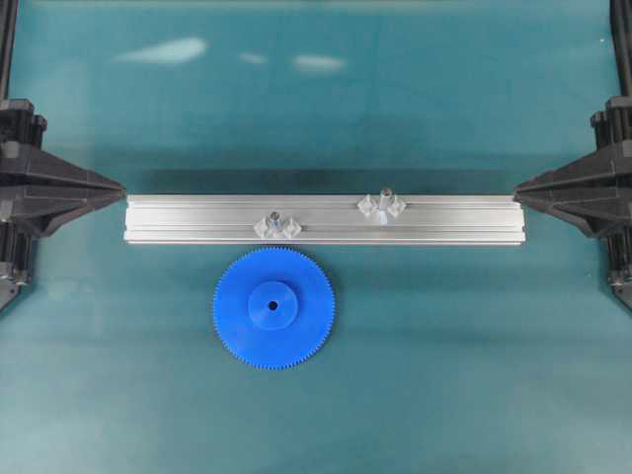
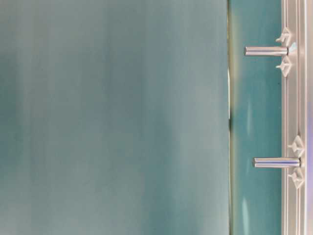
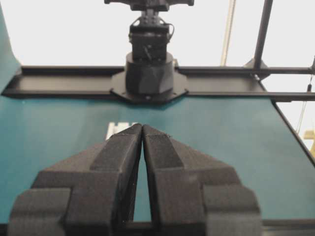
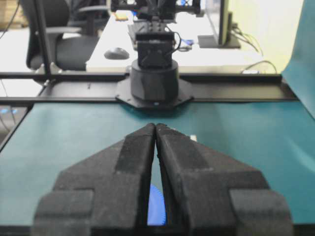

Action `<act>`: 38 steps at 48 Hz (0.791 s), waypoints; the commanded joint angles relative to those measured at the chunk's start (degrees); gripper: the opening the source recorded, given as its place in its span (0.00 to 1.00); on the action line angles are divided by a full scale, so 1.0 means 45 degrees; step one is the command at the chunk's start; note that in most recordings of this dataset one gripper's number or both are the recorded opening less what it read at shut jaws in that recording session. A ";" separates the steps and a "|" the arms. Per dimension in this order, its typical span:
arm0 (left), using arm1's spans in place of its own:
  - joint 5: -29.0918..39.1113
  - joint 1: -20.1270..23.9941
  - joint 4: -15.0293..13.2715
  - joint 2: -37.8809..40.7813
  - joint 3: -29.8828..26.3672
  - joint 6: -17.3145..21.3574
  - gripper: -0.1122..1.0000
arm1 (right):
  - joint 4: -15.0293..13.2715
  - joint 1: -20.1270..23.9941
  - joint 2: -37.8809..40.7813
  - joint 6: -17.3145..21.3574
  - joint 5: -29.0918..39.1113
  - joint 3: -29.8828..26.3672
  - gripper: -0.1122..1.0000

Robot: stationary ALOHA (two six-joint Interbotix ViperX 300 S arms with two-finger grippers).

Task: Insert the large gear onto the shaft.
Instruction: 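Move the left gripper over the blue gear's hub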

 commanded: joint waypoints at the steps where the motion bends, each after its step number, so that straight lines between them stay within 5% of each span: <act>1: -0.0117 -0.0313 0.0156 0.0098 0.0039 -0.0566 0.20 | 0.0020 -0.0098 0.0176 -0.0098 -0.0098 0.0039 0.25; 6: -0.0117 -0.0469 0.0176 0.0195 0.0098 -0.1074 0.23 | 0.0039 -0.0156 0.0137 0.0020 -0.0059 0.0391 0.37; 10: -0.0117 -0.0566 0.0215 0.0273 0.0039 -0.1172 0.13 | 0.0117 -0.0156 0.0137 0.0020 -0.0020 0.0449 0.28; 17: -0.0059 -0.0586 0.0215 0.0430 0.0000 -0.1152 0.11 | 0.0176 -0.0195 0.0137 0.0020 0.0195 0.0449 0.18; 38: 0.2051 -0.0684 0.0234 0.1953 -0.1035 -0.1133 0.11 | 0.0352 -0.0312 0.0703 0.0059 0.3008 -0.0098 0.16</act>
